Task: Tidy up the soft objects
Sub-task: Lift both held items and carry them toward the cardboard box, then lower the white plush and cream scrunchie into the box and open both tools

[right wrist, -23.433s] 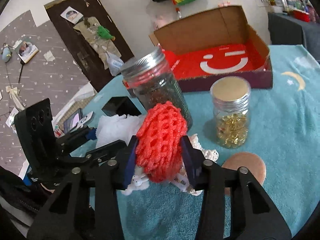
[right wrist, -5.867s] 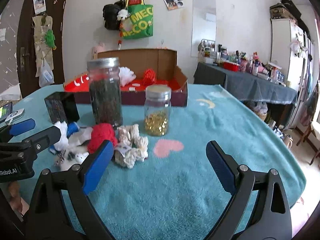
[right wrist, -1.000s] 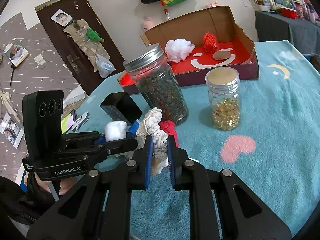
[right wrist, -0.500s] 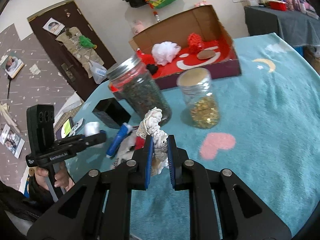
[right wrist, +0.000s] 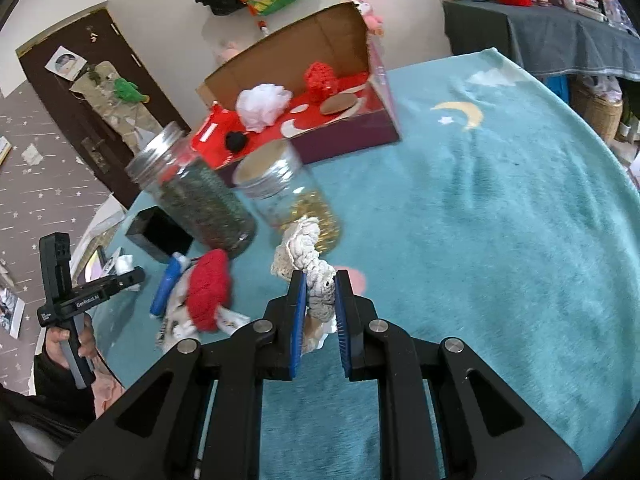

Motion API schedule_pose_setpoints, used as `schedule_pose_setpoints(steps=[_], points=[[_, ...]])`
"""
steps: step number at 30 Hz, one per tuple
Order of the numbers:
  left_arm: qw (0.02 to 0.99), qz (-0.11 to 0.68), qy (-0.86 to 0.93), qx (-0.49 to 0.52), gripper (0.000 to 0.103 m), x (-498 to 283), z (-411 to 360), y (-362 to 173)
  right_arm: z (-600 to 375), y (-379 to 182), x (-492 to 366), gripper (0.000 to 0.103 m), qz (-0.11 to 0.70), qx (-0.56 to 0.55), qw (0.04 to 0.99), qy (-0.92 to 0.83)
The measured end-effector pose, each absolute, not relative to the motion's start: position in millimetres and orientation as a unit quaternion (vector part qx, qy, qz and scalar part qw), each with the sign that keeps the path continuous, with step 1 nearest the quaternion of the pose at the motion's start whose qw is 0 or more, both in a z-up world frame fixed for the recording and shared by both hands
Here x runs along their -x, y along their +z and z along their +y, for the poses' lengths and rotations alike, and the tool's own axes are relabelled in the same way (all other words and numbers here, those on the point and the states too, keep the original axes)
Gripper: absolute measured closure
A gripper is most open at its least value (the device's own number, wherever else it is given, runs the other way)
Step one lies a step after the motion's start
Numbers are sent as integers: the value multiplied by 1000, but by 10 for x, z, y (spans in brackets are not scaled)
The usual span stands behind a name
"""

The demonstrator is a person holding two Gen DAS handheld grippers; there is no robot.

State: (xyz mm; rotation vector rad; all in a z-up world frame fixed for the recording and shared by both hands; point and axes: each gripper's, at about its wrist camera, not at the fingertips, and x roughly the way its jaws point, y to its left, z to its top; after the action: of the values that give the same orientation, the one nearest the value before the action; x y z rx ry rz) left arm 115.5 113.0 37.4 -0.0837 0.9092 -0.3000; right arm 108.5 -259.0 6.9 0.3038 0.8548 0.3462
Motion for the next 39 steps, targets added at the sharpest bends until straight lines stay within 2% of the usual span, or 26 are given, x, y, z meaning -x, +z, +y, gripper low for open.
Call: schedule_pose_setpoints(steps=[23,39], points=[[872,452,-187,-30,89,-1943,1206,410,-2836,151,-1613,90,422,-84,888,163],[863,441,-240,-68,89,-2278,1129,677,-2517,557,-2087,90,387,39,894,224]])
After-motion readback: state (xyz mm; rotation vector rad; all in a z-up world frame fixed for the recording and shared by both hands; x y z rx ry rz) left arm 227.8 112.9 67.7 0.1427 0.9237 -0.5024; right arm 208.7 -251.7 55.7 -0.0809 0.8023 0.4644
